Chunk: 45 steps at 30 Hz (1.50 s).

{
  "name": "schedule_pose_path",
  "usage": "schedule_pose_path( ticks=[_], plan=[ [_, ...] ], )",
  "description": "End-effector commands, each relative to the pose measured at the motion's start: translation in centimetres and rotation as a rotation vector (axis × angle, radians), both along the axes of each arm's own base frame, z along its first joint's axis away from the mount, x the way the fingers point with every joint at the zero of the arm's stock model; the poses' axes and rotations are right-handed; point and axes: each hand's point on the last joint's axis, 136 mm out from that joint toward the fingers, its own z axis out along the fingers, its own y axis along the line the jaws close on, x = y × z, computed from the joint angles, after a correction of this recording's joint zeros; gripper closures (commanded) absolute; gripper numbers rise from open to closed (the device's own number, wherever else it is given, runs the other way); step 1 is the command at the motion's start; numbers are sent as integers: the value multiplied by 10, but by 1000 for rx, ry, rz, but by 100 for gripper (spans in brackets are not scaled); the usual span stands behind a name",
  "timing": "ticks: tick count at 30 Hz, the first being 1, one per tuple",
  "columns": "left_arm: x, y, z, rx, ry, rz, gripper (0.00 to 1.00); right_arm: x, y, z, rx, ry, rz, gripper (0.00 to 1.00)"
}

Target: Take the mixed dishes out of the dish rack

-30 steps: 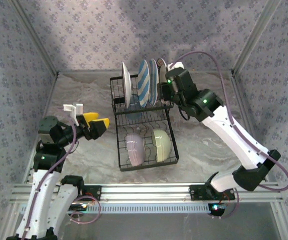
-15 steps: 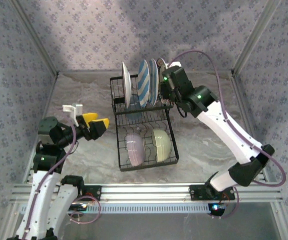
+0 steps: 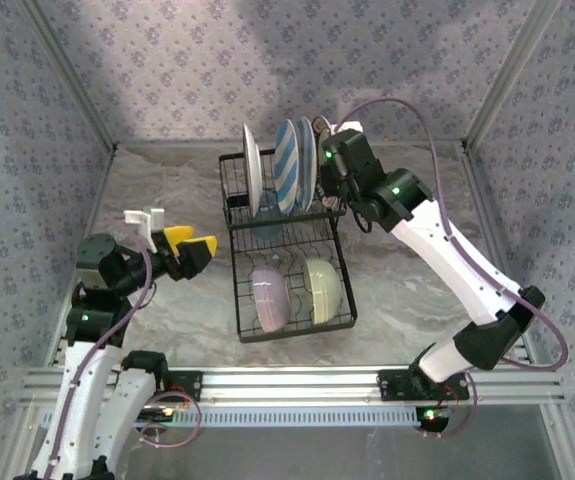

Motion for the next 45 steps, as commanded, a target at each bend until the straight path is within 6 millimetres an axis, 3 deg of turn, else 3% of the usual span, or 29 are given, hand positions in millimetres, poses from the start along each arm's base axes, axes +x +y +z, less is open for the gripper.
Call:
schedule_pose_path(
  ticks=[1,9,26,45],
  plan=[
    [-5,-1,7,10,-36,-5,1,0,0,12,1,-23,-9,84],
    [-5,0,6,15,-30,2,1,3,-2,17,2,-39,-45,100],
    [-3,2,1,27,-19,17,1,4,-23,53,-18,-193,-216,100],
    [-2,1,-1,33,-14,18,1,-1,-42,80,-62,-293,-301,100]
  ],
)
